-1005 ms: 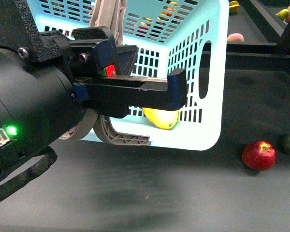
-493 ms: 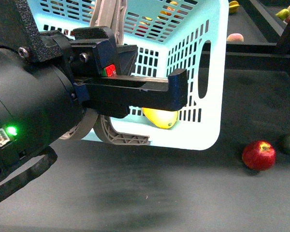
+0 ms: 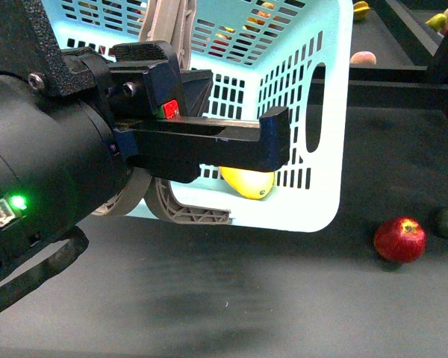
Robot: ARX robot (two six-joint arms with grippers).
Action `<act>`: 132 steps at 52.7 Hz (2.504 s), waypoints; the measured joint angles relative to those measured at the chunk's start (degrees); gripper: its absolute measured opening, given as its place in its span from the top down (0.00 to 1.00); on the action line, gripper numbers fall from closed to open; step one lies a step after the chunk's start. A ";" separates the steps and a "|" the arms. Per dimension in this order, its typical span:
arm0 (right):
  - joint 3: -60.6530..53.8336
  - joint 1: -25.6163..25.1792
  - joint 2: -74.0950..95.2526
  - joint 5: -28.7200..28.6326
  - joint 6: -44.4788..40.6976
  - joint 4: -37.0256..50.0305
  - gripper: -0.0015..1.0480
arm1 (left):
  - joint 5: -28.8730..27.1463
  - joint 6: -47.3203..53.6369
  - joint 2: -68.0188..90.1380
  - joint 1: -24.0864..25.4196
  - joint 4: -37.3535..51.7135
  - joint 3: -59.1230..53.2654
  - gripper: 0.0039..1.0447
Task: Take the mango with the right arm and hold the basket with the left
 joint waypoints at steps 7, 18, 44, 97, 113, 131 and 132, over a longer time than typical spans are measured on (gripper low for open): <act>0.00 0.00 0.00 0.00 0.02 0.00 0.07 | 0.00 0.02 0.00 0.00 0.00 0.00 0.94; 0.00 0.00 -0.02 0.00 0.02 0.00 0.08 | 0.00 0.02 0.00 0.00 0.00 0.00 0.94; 0.00 0.00 0.00 0.00 0.02 0.00 0.08 | -3.76 2.54 -1.40 0.57 -10.75 3.26 0.94; 0.00 0.00 -0.09 0.00 0.02 0.00 0.08 | -19.12 -54.03 19.56 22.49 -33.07 26.53 0.94; 0.00 0.00 -0.09 0.00 0.04 0.00 0.08 | -22.14 -69.68 25.79 23.39 -34.27 33.51 0.94; 0.00 0.00 -0.09 0.00 0.02 0.00 0.08 | -24.61 -74.09 30.51 25.53 -30.25 36.72 0.94; 0.00 0.00 -0.09 0.00 0.02 0.00 0.08 | -24.59 -74.18 30.71 25.57 -30.05 36.74 0.94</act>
